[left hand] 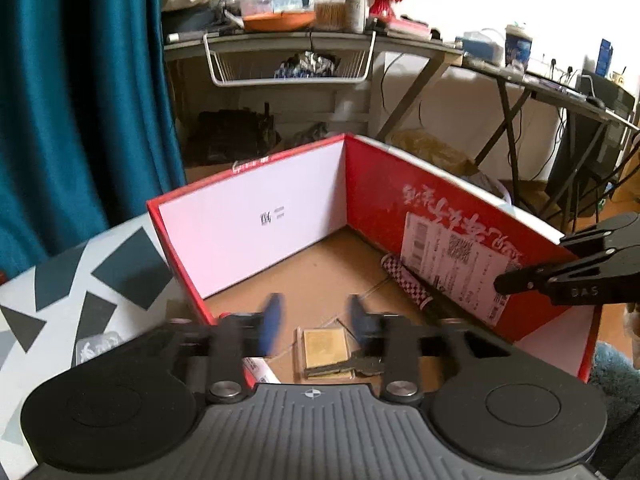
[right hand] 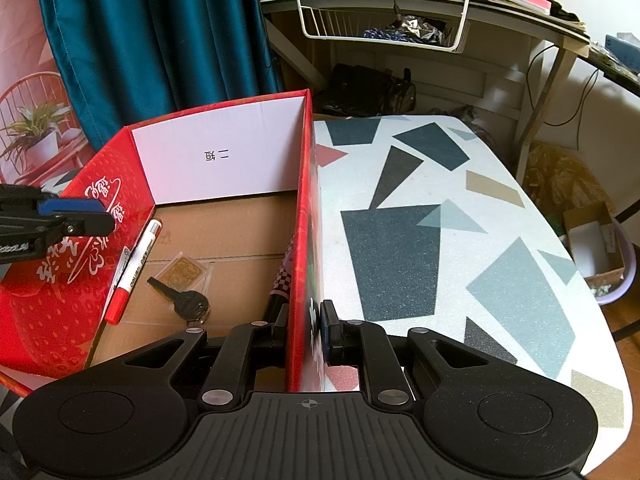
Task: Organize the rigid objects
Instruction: 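Carry the black key into the red box and open the left gripper, then move the left tool back over the purple case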
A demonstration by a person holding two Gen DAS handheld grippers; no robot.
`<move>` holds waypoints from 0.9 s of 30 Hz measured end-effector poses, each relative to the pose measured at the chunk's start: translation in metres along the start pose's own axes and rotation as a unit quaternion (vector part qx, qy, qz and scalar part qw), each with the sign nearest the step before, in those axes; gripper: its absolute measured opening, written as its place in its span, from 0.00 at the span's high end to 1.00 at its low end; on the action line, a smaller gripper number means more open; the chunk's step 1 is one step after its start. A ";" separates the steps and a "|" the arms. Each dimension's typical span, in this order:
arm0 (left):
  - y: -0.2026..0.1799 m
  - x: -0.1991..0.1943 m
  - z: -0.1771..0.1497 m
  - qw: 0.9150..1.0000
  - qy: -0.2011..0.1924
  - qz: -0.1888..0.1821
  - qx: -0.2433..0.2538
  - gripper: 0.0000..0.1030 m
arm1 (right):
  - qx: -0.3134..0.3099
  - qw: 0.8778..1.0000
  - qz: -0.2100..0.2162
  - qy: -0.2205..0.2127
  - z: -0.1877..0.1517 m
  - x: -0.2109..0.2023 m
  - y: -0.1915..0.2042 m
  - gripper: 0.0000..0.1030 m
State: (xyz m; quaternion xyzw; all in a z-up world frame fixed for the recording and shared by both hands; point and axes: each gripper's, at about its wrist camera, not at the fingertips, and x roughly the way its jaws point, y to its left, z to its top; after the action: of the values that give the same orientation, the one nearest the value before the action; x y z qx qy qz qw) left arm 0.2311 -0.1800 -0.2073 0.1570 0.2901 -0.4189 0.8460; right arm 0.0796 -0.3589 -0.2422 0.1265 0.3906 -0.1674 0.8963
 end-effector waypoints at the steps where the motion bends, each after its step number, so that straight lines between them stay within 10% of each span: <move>1: 0.001 -0.003 0.001 1.000 -0.007 -0.002 -0.004 0.42 | 0.000 1.000 0.000 0.000 0.000 0.000 0.000 0.87; 11: 0.032 -0.036 0.006 0.997 -0.042 0.012 -0.060 0.01 | 0.001 1.000 0.003 0.001 0.000 -0.001 -0.001 0.85; 27: 0.138 -0.080 -0.071 0.961 0.009 0.186 -0.205 0.00 | 0.007 1.000 0.007 -0.002 0.000 -0.003 -0.002 0.83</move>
State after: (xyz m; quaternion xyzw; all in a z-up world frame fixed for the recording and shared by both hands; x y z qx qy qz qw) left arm 0.2778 -0.0114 -0.2103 0.0354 0.3425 -0.1844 0.9205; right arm 0.0773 -0.3602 -0.2404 0.1350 0.3870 -0.1636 0.8973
